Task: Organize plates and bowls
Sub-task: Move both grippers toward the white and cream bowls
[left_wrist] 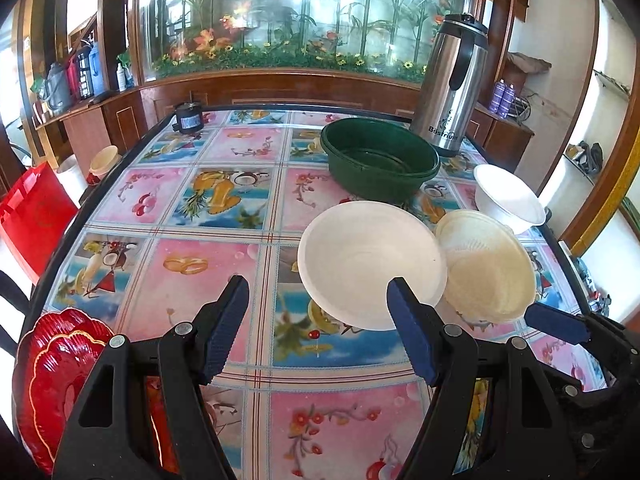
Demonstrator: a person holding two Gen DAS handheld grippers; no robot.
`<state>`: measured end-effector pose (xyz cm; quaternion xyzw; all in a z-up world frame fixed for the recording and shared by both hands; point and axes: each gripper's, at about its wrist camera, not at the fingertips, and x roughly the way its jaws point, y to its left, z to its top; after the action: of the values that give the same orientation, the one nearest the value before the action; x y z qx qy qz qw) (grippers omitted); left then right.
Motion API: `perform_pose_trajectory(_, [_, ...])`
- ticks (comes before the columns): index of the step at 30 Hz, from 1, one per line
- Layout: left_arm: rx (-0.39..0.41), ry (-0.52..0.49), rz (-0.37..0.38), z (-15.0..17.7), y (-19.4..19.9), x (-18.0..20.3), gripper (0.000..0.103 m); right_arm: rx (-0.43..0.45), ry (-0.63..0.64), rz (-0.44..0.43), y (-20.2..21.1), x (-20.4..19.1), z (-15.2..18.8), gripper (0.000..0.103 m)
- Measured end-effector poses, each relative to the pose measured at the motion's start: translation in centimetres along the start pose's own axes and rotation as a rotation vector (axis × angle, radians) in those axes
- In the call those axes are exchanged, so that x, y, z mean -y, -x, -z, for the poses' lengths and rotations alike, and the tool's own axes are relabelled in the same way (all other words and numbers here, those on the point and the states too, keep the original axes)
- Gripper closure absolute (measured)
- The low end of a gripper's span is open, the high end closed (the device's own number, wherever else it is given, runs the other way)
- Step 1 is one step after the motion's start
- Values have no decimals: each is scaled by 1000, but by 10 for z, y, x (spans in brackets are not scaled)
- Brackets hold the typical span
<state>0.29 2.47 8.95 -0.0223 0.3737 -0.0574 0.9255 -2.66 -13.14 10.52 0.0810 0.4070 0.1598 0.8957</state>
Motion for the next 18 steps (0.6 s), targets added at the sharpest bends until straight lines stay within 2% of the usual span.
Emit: perform_pose_trajectory(18, [-4, -12, -13, -7, -6, 2, 31, 7, 21, 0, -4, 0, -11, 22])
